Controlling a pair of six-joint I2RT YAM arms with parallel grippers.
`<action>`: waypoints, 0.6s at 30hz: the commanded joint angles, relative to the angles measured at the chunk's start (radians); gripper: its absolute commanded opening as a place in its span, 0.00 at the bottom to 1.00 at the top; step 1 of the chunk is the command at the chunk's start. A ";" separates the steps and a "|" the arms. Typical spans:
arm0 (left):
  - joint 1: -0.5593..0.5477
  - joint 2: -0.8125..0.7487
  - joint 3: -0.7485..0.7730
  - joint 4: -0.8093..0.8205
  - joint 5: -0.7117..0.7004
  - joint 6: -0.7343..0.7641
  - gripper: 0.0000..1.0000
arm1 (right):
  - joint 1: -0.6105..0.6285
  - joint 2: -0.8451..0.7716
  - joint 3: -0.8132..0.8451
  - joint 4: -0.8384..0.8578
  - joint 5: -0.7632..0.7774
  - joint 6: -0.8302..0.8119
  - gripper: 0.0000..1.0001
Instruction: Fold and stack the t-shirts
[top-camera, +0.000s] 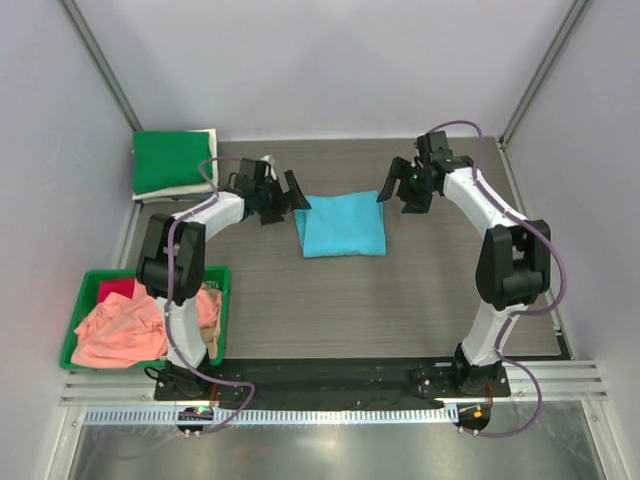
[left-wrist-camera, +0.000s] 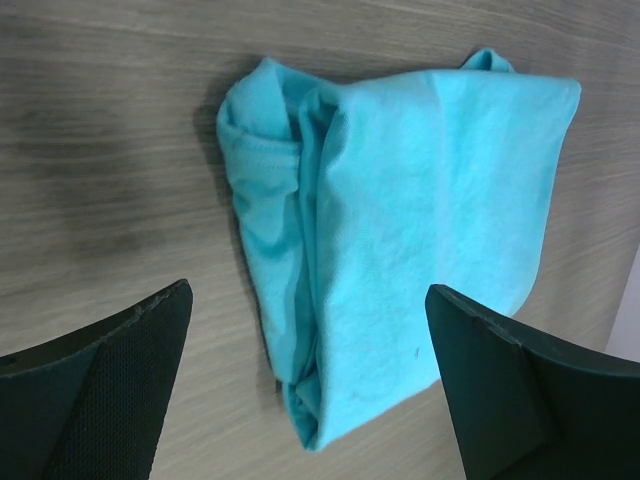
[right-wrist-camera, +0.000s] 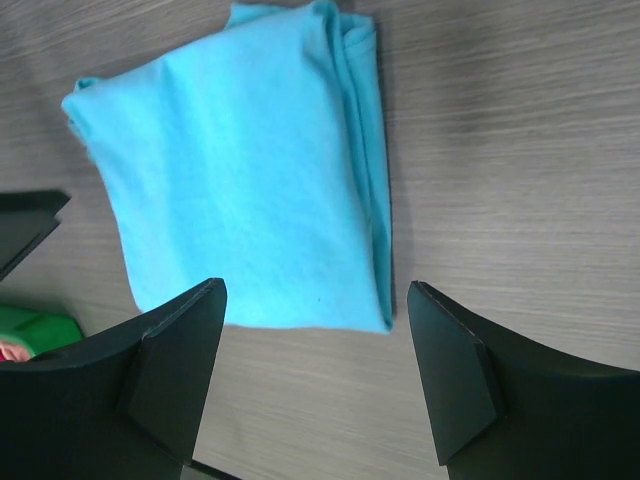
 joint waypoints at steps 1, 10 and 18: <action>-0.016 0.034 0.017 0.181 0.019 -0.008 1.00 | 0.002 -0.101 -0.054 0.078 -0.051 -0.013 0.79; -0.042 0.220 0.168 0.077 -0.039 -0.022 0.82 | 0.002 -0.202 -0.158 0.090 -0.085 -0.020 0.79; -0.104 0.275 0.163 0.079 -0.040 -0.054 0.72 | 0.001 -0.216 -0.204 0.119 -0.106 -0.014 0.79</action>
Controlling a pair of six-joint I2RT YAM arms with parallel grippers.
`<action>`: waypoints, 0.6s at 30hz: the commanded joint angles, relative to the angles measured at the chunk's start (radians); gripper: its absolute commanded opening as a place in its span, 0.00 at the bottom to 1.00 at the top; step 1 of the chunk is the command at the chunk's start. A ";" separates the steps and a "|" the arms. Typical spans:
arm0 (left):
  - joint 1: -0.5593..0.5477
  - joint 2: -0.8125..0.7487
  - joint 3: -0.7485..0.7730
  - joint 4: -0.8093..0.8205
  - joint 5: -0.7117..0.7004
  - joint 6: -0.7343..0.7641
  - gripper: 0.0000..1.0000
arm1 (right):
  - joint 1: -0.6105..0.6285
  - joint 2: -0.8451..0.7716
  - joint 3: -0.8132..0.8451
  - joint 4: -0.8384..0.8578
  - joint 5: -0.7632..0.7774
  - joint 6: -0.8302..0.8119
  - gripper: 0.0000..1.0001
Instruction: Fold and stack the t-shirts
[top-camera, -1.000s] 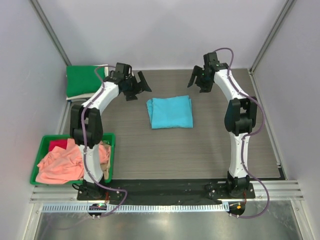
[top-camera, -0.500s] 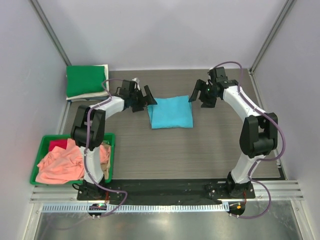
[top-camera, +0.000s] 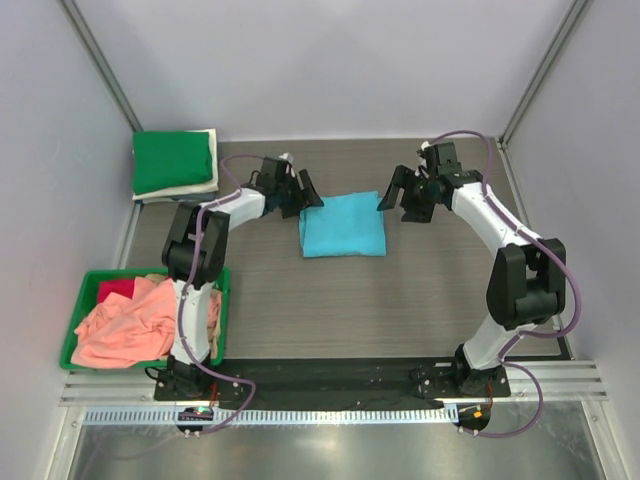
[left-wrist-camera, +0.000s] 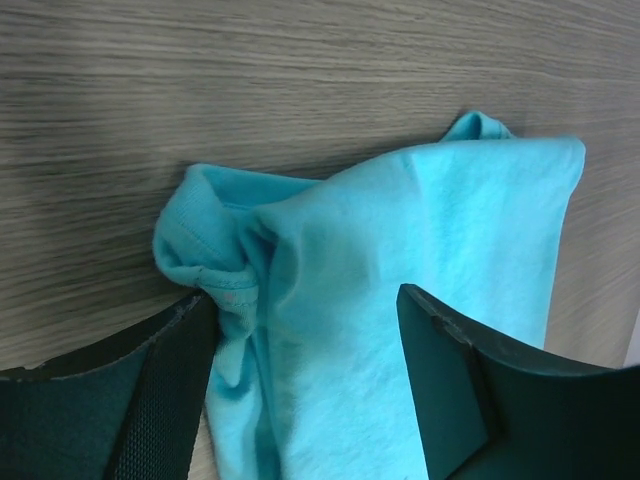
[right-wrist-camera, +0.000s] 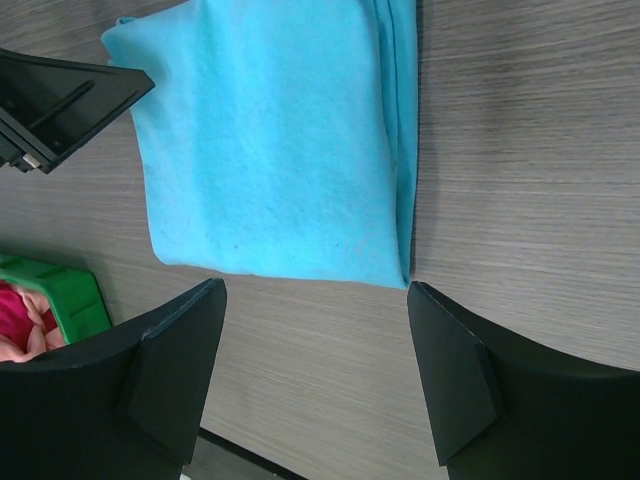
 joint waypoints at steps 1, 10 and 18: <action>-0.045 0.046 -0.011 -0.019 -0.011 -0.022 0.71 | 0.001 -0.042 -0.015 0.045 -0.025 -0.005 0.79; -0.073 0.053 0.009 0.053 0.010 -0.065 0.00 | 0.001 -0.108 -0.120 0.132 -0.094 0.054 0.79; 0.072 -0.048 0.259 -0.313 0.115 0.194 0.00 | 0.001 -0.290 -0.296 0.247 -0.115 0.150 0.79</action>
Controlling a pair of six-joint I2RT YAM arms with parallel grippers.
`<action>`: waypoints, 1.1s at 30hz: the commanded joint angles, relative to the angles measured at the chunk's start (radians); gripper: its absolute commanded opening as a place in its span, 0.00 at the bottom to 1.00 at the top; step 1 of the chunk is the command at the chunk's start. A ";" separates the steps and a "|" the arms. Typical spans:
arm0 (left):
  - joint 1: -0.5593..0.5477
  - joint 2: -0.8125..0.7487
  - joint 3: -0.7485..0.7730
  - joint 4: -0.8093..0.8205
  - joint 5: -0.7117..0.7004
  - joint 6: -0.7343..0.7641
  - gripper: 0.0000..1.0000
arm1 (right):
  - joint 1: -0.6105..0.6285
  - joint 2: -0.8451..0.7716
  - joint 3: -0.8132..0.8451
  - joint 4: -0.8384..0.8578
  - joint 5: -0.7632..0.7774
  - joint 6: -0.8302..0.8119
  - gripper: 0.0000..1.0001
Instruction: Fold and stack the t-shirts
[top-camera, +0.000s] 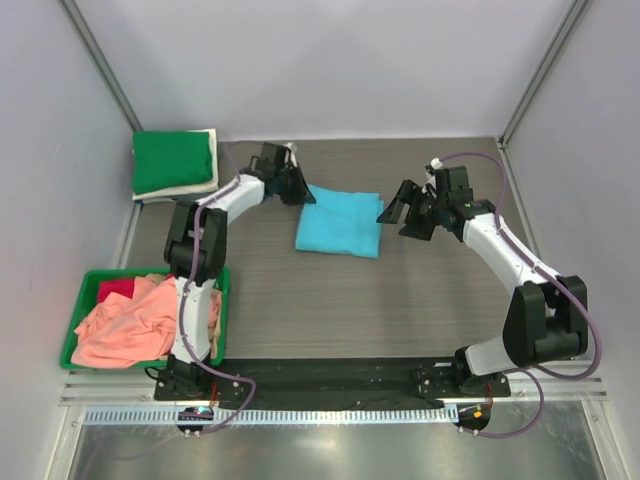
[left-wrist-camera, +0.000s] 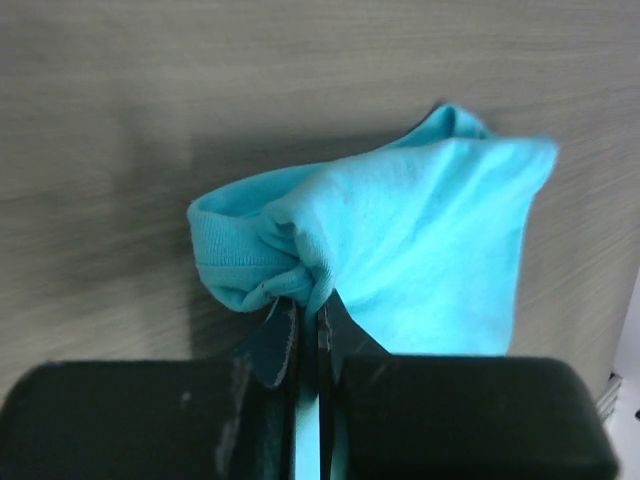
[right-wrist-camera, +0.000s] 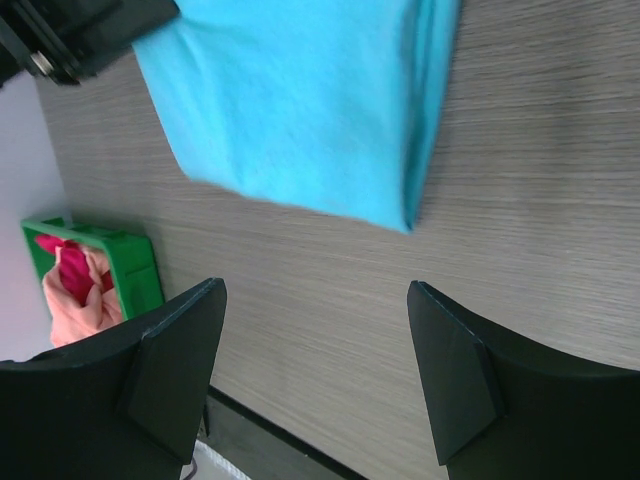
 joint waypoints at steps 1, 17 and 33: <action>0.095 -0.080 0.166 -0.199 0.071 0.160 0.00 | 0.001 -0.094 -0.041 0.100 -0.041 0.053 0.79; 0.365 -0.121 0.570 -0.562 0.038 0.321 0.00 | 0.003 -0.154 -0.125 0.119 -0.110 0.045 0.79; 0.533 -0.168 0.825 -0.580 0.169 0.286 0.00 | 0.010 -0.117 -0.136 0.151 -0.128 0.048 0.79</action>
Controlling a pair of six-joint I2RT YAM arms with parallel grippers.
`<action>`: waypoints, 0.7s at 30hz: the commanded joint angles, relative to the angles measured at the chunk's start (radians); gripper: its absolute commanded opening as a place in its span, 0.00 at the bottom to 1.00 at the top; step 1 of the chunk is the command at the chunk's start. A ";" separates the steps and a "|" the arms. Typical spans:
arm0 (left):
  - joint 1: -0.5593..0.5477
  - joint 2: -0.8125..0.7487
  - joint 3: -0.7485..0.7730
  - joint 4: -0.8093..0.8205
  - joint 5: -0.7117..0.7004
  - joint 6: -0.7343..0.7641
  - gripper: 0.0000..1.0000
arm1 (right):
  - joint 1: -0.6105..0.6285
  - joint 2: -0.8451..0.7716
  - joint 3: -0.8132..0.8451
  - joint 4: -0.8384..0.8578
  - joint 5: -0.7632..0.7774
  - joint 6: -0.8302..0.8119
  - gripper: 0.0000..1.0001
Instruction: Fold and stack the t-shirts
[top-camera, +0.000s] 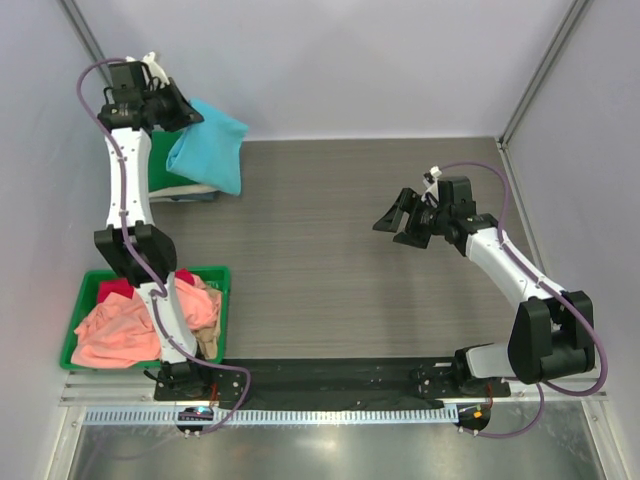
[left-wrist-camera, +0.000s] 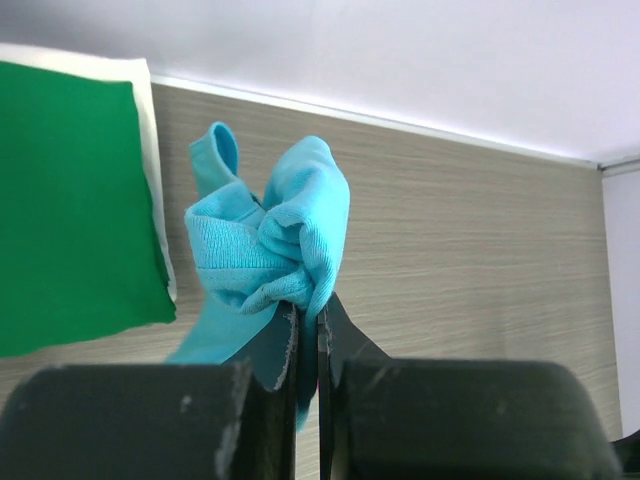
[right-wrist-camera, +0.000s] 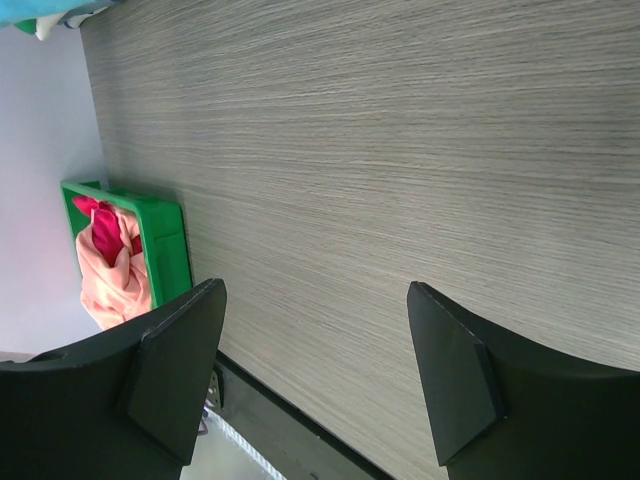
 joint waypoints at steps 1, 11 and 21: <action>0.033 -0.085 0.058 0.053 0.082 -0.013 0.00 | 0.006 -0.002 -0.005 0.048 -0.020 0.011 0.79; 0.088 -0.075 0.095 0.116 0.123 -0.042 0.00 | 0.017 0.021 -0.012 0.056 -0.018 0.006 0.79; 0.143 0.027 0.136 0.157 0.171 -0.015 0.00 | 0.025 0.053 -0.012 0.059 -0.001 -0.003 0.79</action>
